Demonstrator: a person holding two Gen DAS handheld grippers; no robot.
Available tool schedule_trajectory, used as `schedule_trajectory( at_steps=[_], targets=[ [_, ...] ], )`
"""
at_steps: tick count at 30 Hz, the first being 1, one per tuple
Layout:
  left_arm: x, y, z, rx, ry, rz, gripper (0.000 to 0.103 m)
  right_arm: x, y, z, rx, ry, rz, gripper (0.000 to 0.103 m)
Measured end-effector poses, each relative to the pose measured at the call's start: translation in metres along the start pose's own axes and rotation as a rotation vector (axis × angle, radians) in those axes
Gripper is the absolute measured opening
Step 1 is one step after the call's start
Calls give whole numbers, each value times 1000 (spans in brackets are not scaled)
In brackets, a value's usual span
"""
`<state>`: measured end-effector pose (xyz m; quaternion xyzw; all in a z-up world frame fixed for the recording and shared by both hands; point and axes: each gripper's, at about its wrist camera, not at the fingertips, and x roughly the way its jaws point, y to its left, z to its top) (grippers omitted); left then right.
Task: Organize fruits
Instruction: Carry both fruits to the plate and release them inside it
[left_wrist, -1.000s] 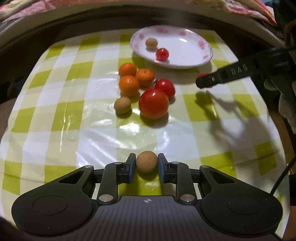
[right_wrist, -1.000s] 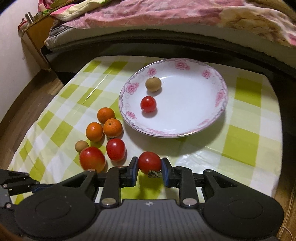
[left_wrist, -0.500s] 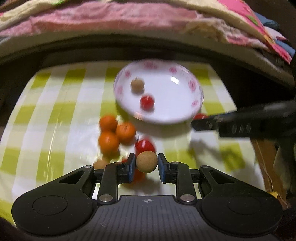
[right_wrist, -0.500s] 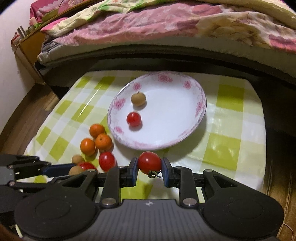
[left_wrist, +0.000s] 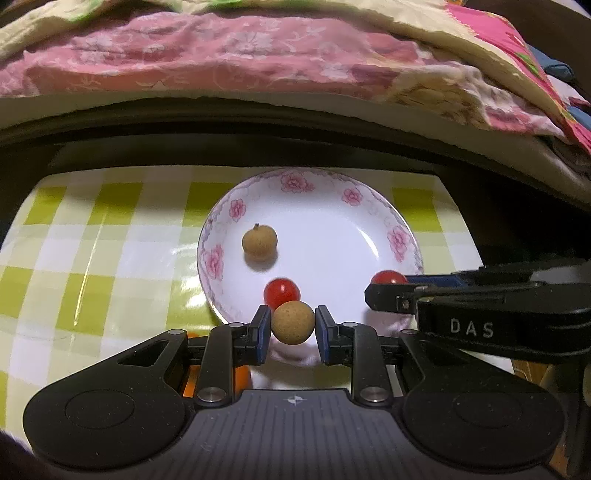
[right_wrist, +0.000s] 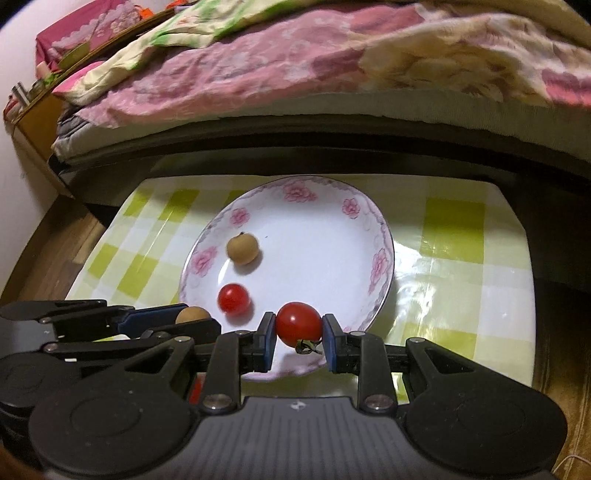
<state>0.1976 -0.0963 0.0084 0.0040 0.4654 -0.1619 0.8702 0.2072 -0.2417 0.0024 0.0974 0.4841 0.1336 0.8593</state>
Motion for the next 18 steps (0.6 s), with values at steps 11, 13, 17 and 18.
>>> schedule_trajectory(
  at_steps=[11, 13, 17, 18],
  targets=[
    [13, 5, 4, -28, 6, 13, 35, 17, -2, 11, 2, 9, -20, 34],
    [11, 4, 6, -28, 0, 8, 35, 17, -3, 11, 11, 15, -20, 34],
    [6, 4, 8, -31, -17, 5, 36, 13, -3, 11, 18, 0, -19, 34],
    [4, 4, 9, -31, -21, 7, 36, 11, -3, 11, 21, -5, -18, 34]
  ],
)
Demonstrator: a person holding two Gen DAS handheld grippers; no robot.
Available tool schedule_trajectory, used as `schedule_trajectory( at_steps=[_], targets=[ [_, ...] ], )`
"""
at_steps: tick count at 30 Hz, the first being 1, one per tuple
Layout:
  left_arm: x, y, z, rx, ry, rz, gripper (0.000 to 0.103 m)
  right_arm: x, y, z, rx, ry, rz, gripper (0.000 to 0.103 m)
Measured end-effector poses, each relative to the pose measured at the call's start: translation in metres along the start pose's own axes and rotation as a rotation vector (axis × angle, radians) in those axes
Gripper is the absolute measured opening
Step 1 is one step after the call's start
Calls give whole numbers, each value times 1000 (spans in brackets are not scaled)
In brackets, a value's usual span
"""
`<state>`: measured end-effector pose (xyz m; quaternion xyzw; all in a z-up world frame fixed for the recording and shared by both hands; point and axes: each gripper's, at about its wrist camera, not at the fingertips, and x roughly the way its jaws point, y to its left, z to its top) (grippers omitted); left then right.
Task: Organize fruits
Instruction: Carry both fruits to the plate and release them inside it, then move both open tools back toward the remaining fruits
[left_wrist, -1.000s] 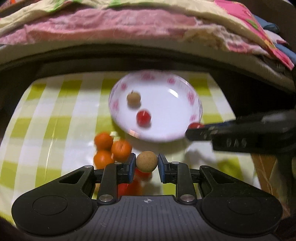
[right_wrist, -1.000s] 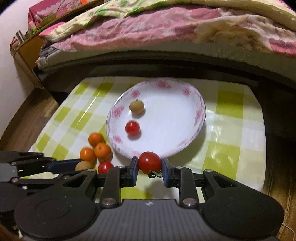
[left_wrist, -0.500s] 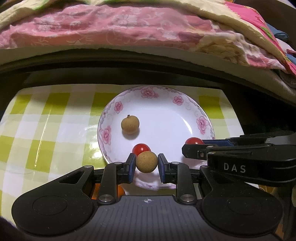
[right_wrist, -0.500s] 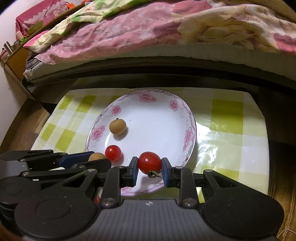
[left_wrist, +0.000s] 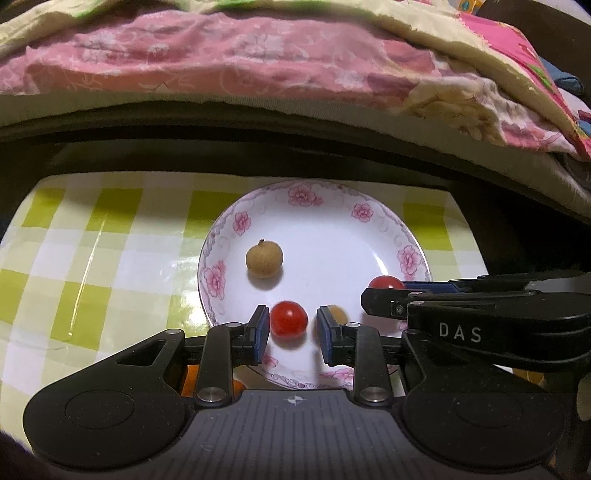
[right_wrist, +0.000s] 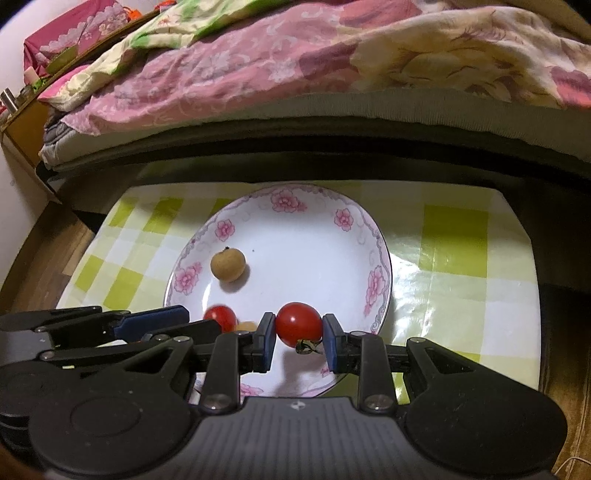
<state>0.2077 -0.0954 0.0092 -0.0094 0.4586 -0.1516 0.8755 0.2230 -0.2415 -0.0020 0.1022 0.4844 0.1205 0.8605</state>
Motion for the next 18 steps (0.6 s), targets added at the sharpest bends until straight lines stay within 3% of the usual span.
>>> schedule_trajectory(
  at_steps=[18],
  targets=[
    [-18, 9, 4, -24, -36, 26, 42, -18, 3, 6, 11, -61, -5, 40]
  ],
)
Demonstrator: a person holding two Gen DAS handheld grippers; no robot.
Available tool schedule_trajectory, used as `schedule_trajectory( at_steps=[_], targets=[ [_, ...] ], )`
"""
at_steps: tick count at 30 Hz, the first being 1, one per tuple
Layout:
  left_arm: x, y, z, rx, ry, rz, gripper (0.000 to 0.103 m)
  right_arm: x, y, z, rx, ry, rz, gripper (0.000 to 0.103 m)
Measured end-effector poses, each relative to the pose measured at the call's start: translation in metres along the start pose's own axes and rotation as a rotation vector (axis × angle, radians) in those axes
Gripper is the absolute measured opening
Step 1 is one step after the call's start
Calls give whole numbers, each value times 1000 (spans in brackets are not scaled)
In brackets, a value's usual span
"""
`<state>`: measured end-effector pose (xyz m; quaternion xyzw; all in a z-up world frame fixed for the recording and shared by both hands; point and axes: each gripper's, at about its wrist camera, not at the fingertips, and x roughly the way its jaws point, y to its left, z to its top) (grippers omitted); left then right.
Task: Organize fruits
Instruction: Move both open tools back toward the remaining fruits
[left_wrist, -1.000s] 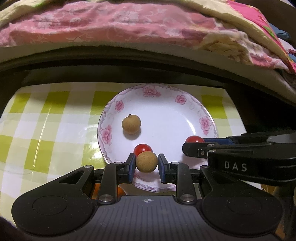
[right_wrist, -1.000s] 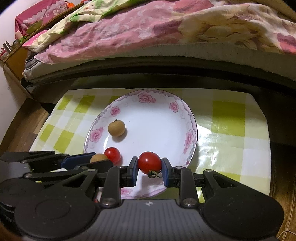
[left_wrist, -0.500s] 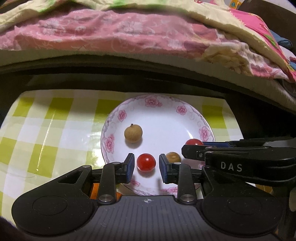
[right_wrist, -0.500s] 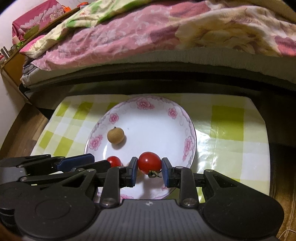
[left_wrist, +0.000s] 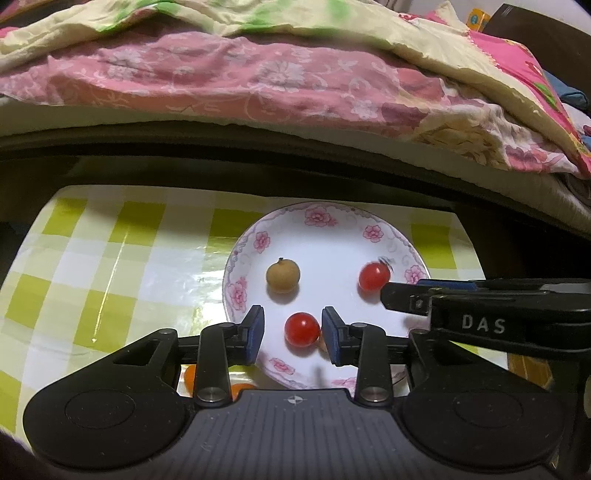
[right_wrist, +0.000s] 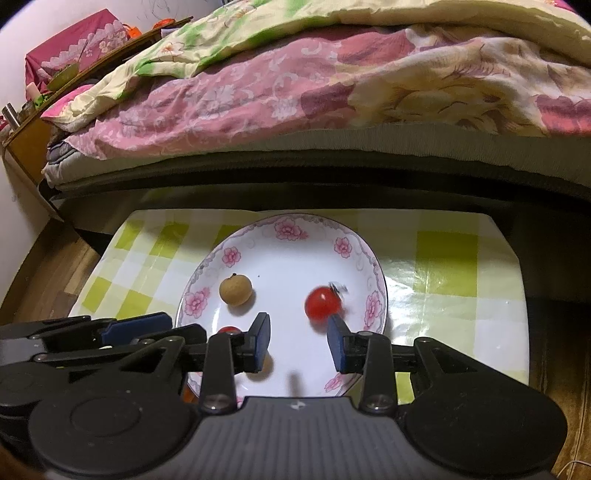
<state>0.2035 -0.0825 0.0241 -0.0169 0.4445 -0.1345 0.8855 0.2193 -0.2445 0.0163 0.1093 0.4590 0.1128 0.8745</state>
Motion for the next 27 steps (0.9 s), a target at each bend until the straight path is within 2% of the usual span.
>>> schedule_trajectory(
  at_steps=[27],
  targets=[
    [-31, 17, -29, -8, 11, 44, 49, -14, 37, -28, -73, 33, 47, 40]
  ],
)
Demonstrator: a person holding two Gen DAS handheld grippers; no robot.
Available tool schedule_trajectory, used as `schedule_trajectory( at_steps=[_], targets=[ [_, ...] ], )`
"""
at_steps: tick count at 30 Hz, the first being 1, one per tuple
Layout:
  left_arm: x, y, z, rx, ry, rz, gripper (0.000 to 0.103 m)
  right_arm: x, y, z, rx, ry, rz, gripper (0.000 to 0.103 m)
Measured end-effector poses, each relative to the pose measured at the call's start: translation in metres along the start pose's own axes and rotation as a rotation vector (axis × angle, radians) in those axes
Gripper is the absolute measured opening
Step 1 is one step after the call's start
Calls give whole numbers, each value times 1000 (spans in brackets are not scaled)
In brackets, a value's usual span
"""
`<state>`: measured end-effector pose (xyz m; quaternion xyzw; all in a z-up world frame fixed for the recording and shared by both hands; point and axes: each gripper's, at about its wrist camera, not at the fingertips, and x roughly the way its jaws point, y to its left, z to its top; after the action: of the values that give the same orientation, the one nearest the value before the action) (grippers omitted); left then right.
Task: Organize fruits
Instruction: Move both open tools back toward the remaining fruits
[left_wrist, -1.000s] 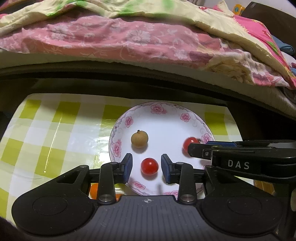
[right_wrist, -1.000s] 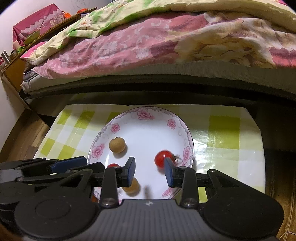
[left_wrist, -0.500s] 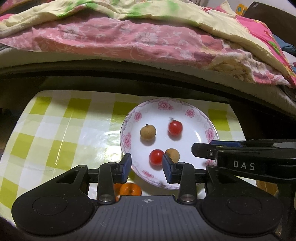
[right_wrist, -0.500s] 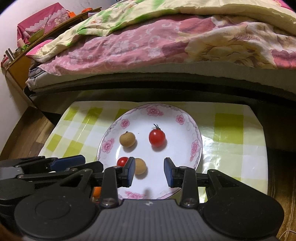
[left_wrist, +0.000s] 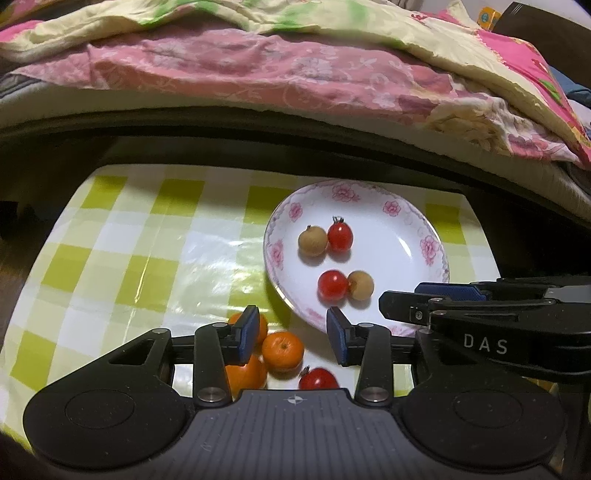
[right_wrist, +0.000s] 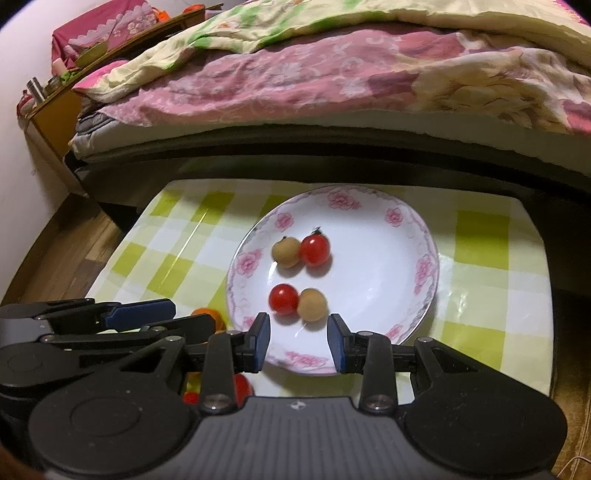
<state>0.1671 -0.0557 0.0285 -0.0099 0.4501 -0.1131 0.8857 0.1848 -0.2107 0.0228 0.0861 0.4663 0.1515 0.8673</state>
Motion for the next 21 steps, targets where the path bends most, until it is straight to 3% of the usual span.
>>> schedule_trajectory(
  at_steps=[21],
  targets=[
    [-28, 37, -40, -29, 40, 30, 53, 1, 43, -41, -45, 98, 90, 40]
  ],
)
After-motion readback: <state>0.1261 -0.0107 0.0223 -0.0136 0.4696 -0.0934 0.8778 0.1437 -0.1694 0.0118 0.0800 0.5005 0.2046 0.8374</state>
